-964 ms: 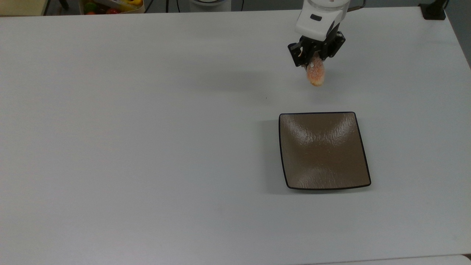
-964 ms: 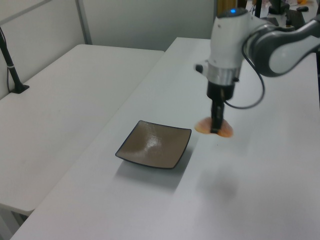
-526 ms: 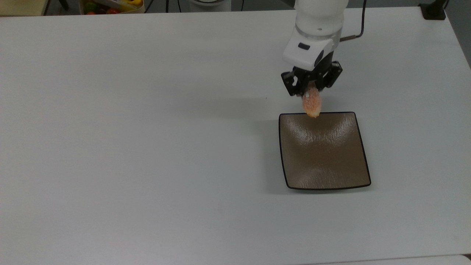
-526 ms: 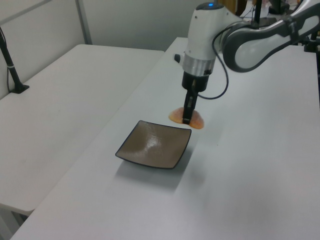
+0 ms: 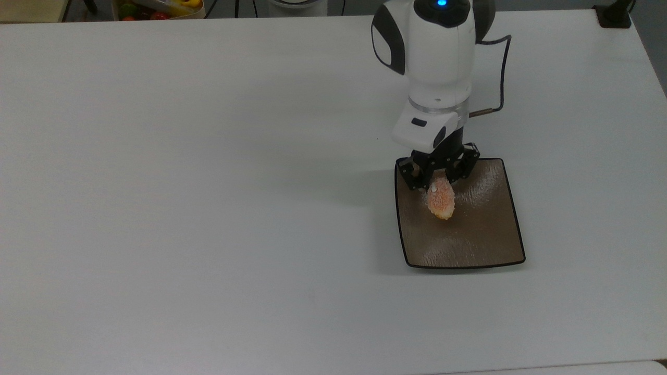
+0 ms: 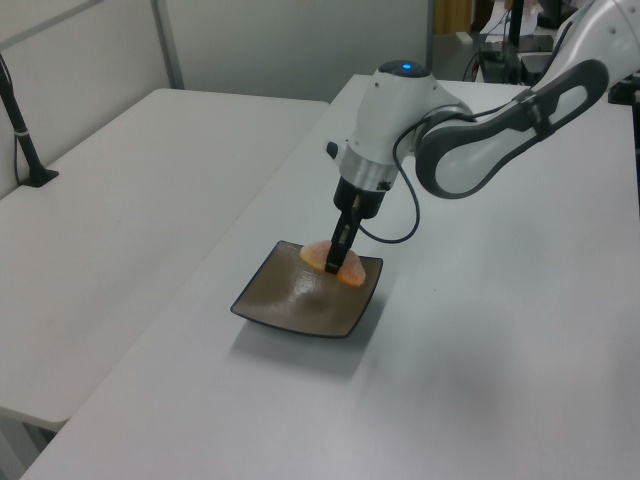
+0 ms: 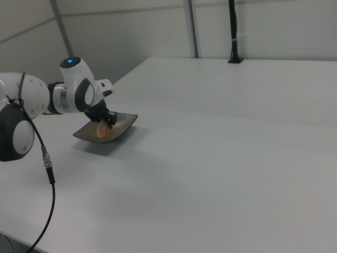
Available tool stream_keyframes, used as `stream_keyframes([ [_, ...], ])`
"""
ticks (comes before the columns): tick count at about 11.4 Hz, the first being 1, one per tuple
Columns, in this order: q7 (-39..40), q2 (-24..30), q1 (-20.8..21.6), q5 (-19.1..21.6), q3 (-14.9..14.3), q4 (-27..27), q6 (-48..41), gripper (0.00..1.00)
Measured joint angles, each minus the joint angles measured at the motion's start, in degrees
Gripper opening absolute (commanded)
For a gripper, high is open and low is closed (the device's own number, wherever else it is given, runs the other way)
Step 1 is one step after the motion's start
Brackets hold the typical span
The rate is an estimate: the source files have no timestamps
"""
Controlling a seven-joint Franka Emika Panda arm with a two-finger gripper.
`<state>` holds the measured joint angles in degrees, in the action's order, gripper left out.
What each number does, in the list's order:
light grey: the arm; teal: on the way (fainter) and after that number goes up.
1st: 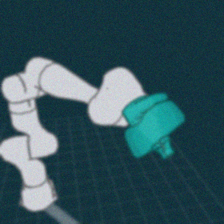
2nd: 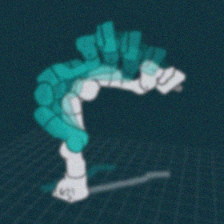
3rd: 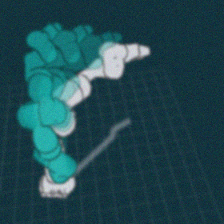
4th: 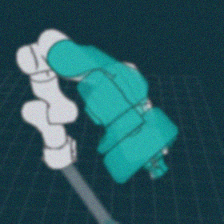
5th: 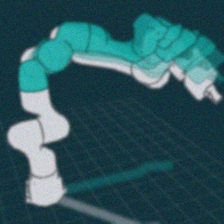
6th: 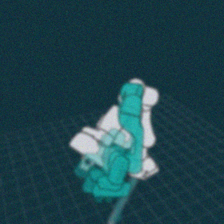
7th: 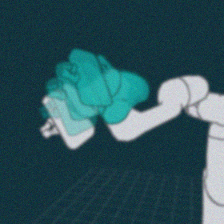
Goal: Bread is placed on a ceramic plate
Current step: 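Lower the bread roll onto the plate and open the gripper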
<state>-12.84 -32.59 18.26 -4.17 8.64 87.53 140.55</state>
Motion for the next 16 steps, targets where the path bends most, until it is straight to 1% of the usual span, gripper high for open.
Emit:
stream_keyframes([
  [1, 0.00, -1.57, 0.26, -0.02, -0.15, -1.70, 0.59, 0.33],
  [2, 0.00, -2.93, 0.75, -0.03, -0.47, -2.85, 2.13, 0.46],
  [4, 0.00, -5.30, 1.98, -0.03, -1.40, -3.52, 6.09, 0.60],
  [5, -0.01, -6.26, 2.36, -0.03, -1.65, -3.60, 7.80, 0.62],
  [7, 0.00, -7.25, 2.69, -0.07, -1.69, -4.05, 9.00, 0.74],
  [8, 0.00, -7.44, 2.89, -0.08, -1.72, -4.20, 9.00, 0.77],
  [9, 0.00, -7.47, 3.07, -0.08, -1.72, -4.21, 9.00, 0.92],
  [10, 0.00, -7.46, 3.15, -0.08, -1.72, -4.27, 9.00, 1.00],
  [13, 0.00, -6.93, 3.17, -0.36, -1.73, -4.90, 9.03, 1.00],
  [14, -0.01, -5.86, 3.15, -0.57, -1.76, -4.91, 9.05, 1.00],
  [16, -0.01, -1.64, 2.76, -0.59, -2.03, -4.09, 8.61, 1.00],
])
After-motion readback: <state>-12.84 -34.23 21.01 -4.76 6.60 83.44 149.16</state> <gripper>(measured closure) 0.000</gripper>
